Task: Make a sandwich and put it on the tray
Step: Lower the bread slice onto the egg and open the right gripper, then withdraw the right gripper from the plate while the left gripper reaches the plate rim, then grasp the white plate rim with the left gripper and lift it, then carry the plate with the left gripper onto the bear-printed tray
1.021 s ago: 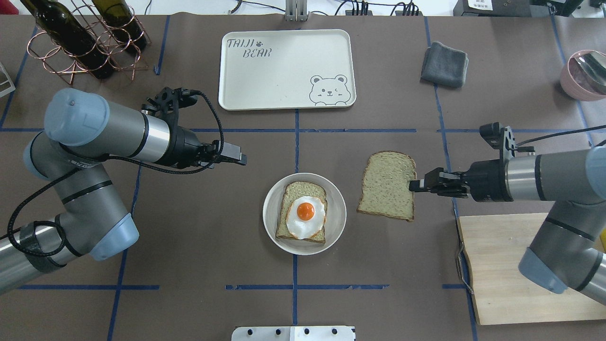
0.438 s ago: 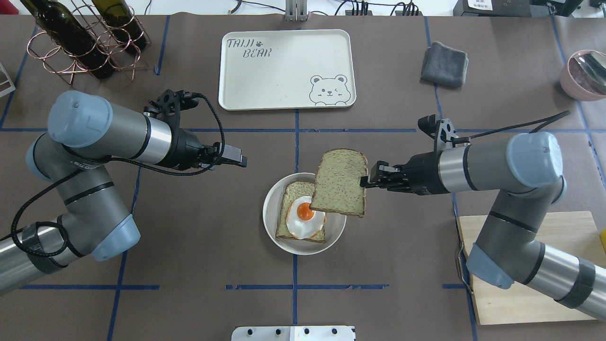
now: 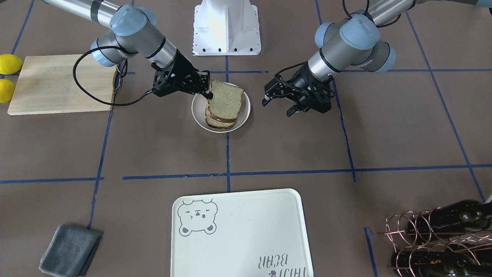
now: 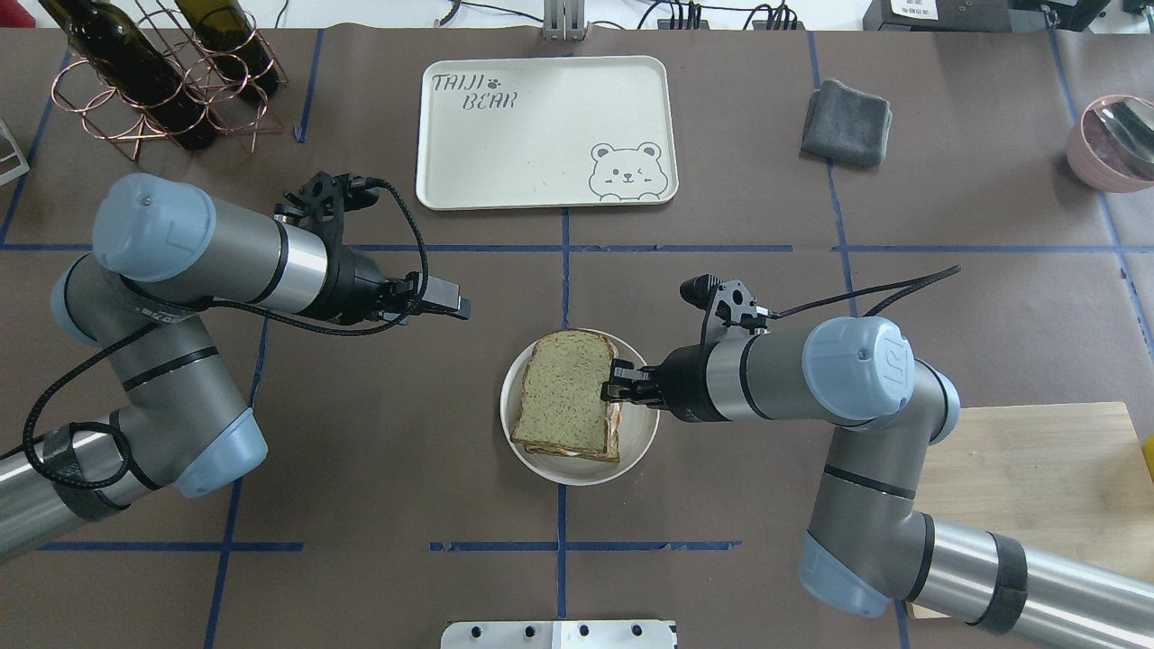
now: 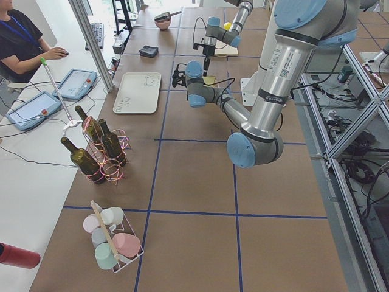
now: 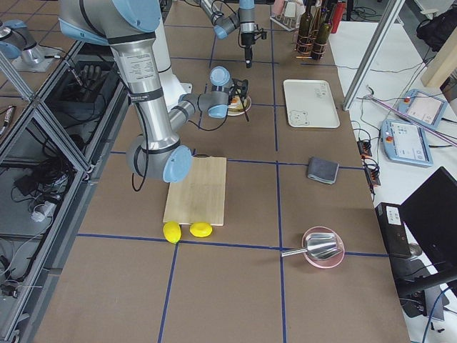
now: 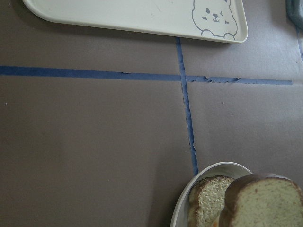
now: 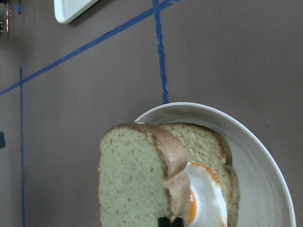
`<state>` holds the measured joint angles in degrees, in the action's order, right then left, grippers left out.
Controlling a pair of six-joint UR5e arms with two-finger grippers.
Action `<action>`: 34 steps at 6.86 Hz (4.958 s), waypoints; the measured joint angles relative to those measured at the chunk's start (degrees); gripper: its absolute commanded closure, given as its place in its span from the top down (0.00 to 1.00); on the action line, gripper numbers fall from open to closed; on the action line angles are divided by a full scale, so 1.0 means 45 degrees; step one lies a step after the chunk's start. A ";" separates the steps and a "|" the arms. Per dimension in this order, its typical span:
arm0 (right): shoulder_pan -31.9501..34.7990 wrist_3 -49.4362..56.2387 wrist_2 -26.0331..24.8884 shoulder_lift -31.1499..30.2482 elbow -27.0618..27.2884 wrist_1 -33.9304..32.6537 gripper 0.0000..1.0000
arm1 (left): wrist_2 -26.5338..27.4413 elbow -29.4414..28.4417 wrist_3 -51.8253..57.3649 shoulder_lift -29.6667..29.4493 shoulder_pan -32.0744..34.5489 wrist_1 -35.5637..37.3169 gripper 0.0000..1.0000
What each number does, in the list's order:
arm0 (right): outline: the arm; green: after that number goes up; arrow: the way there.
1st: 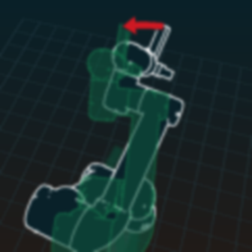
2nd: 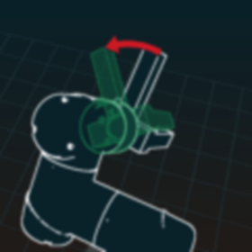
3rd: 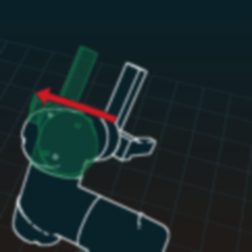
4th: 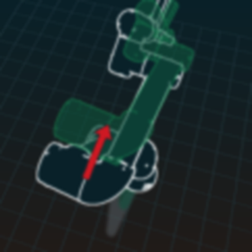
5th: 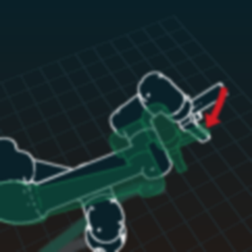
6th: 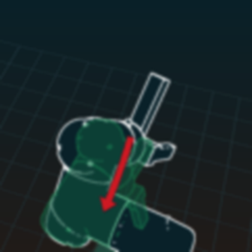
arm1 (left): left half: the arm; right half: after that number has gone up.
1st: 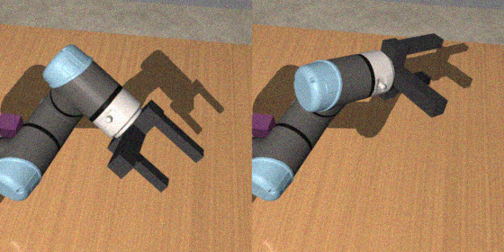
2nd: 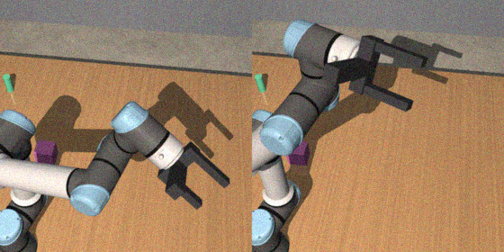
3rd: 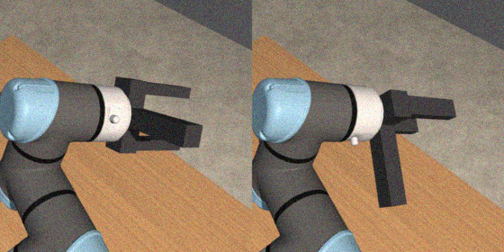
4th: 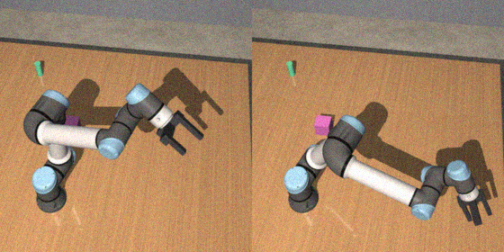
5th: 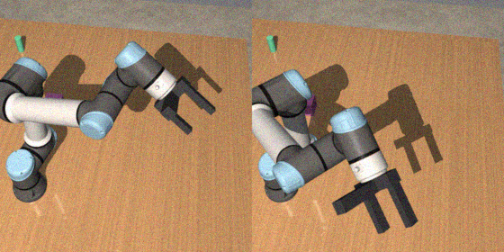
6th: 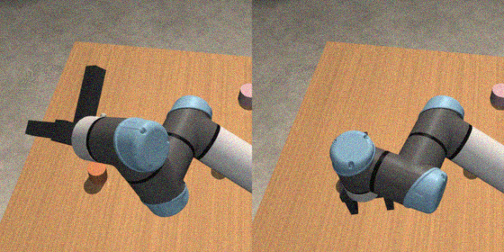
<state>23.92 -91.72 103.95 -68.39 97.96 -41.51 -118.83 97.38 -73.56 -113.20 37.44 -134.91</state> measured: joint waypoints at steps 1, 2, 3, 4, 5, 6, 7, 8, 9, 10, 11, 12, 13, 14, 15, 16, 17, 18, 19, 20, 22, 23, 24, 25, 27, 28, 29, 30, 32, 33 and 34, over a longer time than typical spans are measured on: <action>0.0005 0.0053 -0.0036 -0.0004 -0.0089 0.0000 0.00 | 0.0000 -0.0003 0.0000 0.0000 0.0000 0.0005 1.00; 0.0023 0.0077 -0.0029 -0.0028 -0.0104 0.0010 0.04 | 0.0000 -0.0020 0.0000 0.0000 0.0000 0.0010 1.00; 0.0045 0.0058 -0.0030 -0.0039 -0.0125 0.0019 0.98 | 0.0000 -0.0038 0.0000 -0.0006 0.0000 0.0004 1.00; 0.0107 -0.0005 -0.0044 -0.0039 -0.0147 0.0025 1.00 | 0.0004 -0.0110 -0.0011 -0.0076 0.0000 0.0006 1.00; 0.0251 -0.0045 -0.0041 -0.0025 -0.0154 0.0014 1.00 | 0.0014 -0.0288 -0.0044 -0.0272 -0.0005 0.0019 0.98; 0.0517 -0.0061 0.0057 -0.0009 -0.0146 0.0012 1.00 | 0.0017 -0.0561 -0.0078 -0.0558 -0.0129 0.0049 0.88; 0.0846 -0.0071 0.0359 -0.0003 -0.0121 0.0015 1.00 | 0.0024 -0.0772 -0.0086 -0.0730 -0.0321 0.0083 0.70; 0.1293 -0.0087 0.0949 0.0002 -0.0051 0.0004 1.00 | 0.0048 -0.0914 -0.0083 -0.0805 -0.0503 0.0105 0.56; 0.1765 -0.0099 0.1599 0.0000 0.0055 -0.0007 1.00 | 0.0088 -0.0996 -0.0085 -0.0829 -0.0685 0.0113 0.55; 0.2273 -0.0104 0.2316 -0.0033 0.0187 -0.0018 1.00 | 0.0143 -0.1065 -0.0087 -0.0842 -0.0887 0.0121 0.54; 0.2719 -0.0106 0.2938 -0.0075 0.0317 -0.0047 1.00 | 0.0307 -0.1227 -0.0083 -0.0932 -0.1117 0.0130 0.53; 0.3169 -0.0107 0.3581 -0.0101 0.0437 -0.0088 1.00 | 0.0543 -0.1466 -0.0079 -0.1094 -0.1301 0.0134 0.51; 0.3485 -0.0107 0.4028 -0.0115 0.0510 -0.0104 1.00 | 0.0666 -0.1609 -0.0078 -0.1183 -0.1456 0.0135 0.50; 0.3660 -0.0107 0.4239 -0.0132 0.0566 -0.0110 1.00 | 0.0741 -0.1698 -0.0082 -0.1215 -0.1612 0.0136 0.49; 0.3751 -0.0107 0.4308 -0.0150 0.0607 -0.0112 1.00 | 0.0916 -0.1804 -0.0086 -0.1236 -0.1824 0.0132 0.48; 0.3803 -0.0107 0.4331 -0.0169 0.0633 -0.0112 1.00 | 0.1141 -0.1905 -0.0083 -0.1256 -0.2015 0.0123 0.46; 0.3832 -0.0107 0.4339 -0.0205 0.0700 -0.0113 1.00 | 0.1241 -0.1971 -0.0080 -0.1270 -0.2109 0.0114 0.45; 0.3846 -0.0107 0.4341 -0.0269 0.0797 -0.0112 1.00 | 0.1278 -0.2013 -0.0083 -0.1280 -0.2149 0.0104 0.43; 0.3856 -0.0107 0.4342 -0.0330 0.0867 -0.0113 1.00 | 0.1297 -0.2070 -0.0091 -0.1308 -0.2160 0.0100 0.42; 0.3875 -0.0107 0.4347 -0.0356 0.0893 -0.0113 1.00 | 0.1304 -0.2175 -0.0096 -0.1369 -0.2200 0.0098 0.42; 0.3997 -0.0107 0.4508 -0.0386 0.0901 -0.0112 1.00 | 0.1308 -0.2358 -0.0098 -0.1502 -0.2318 0.0097 0.23; 0.4077 -0.0107 0.4632 -0.0398 0.0896 -0.0113 1.00 | 0.1308 -0.2373 -0.0098 -0.1528 -0.2333 0.0097 0.03; 0.4131 -0.0107 0.4686 -0.0425 0.0894 -0.0113 1.00 | 0.1308 -0.2374 -0.0094 -0.1535 -0.2339 0.0097 0.00; 0.4176 -0.0107 0.4709 -0.0464 0.0895 -0.0113 1.00 | 0.1305 -0.2364 -0.0089 -0.1541 -0.2339 0.0098 0.00; 0.4249 -0.0107 0.4792 -0.0532 0.0916 -0.0113 1.00 | 0.1286 -0.2275 -0.0303 -0.1547 -0.2305 0.0084 0.00; 0.4387 -0.0107 0.5038 -0.0665 0.1008 -0.0105 1.00 | 0.1234 -0.2149 -0.0638 -0.1540 -0.2188 0.0083 0.00; 0.4713 -0.0103 0.5542 -0.0941 0.1180 -0.0087 1.00 | 0.0997 -0.1989 -0.0876 -0.1545 -0.1918 0.0118 0.00; 0.5099 -0.0095 0.6088 -0.1222 0.1337 -0.0069 1.00 | 0.0625 -0.1859 -0.1067 -0.1565 -0.1599 0.0189 0.00; 0.5736 -0.0084 0.6887 -0.1747 0.1704 -0.0034 1.00 | 0.0298 -0.1853 -0.1765 -0.2022 -0.0972 0.0719 0.00; 0.6011 -0.0074 0.7227 -0.1945 0.1849 -0.0023 1.00 | 0.0313 -0.2025 -0.2435 -0.2611 -0.0628 0.1316 0.00; 0.6203 -0.0074 0.7469 -0.2028 0.1906 -0.0021 1.00 | 0.0347 -0.2452 -0.3074 -0.3175 -0.0256 0.1643 0.00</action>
<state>51.83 -92.05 137.56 -77.52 106.54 -41.60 -117.27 86.34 -87.40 -127.49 36.29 -127.51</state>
